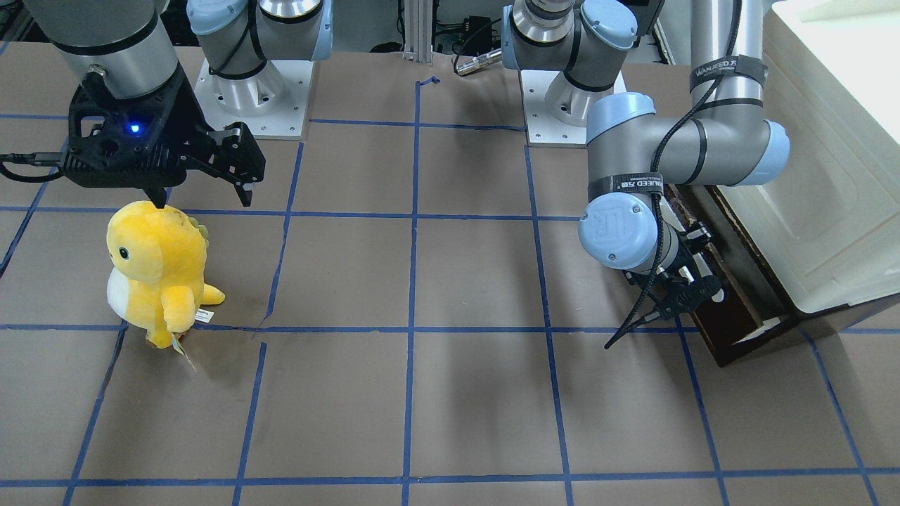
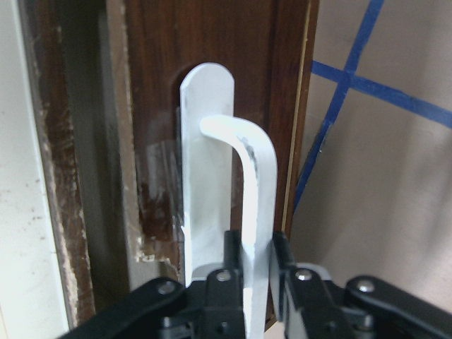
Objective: Pull drawer sideways
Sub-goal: 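Pull the white handle with the left gripper, sliding the drawer out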
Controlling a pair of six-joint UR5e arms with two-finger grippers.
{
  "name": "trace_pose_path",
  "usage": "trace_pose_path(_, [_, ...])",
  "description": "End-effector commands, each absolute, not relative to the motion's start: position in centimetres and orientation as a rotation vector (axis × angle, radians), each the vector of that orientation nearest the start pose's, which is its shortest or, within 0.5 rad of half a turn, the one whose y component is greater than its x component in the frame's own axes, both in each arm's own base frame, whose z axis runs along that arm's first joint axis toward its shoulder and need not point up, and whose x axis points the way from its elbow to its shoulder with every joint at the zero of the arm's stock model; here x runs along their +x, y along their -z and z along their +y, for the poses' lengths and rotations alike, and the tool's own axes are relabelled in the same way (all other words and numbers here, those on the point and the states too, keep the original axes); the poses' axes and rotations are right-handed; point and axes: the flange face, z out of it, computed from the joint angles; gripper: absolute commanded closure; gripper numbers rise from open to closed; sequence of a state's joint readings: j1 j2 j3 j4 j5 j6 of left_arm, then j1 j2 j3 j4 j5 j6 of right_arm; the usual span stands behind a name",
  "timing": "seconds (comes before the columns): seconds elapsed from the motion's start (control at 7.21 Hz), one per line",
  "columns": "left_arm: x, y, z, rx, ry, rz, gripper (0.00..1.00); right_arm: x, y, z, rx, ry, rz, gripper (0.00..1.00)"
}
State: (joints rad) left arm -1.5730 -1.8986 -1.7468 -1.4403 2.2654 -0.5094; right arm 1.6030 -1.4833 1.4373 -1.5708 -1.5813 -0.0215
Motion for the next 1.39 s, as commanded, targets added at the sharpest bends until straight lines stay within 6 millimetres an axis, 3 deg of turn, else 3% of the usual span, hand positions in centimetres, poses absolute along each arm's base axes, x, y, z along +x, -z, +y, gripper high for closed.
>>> trace_pose_path(0.0, [-8.1, -27.5, -54.9, -0.431, -0.215, 2.351, 1.0, 14.9, -50.9, -52.9, -0.084, 0.073, 3.149, 0.0])
trace_pose_path(1.25, [-11.5, -27.1, -55.1, -0.483, -0.195, 2.361, 1.0, 14.9, -50.9, -52.9, -0.084, 0.073, 3.149, 0.0])
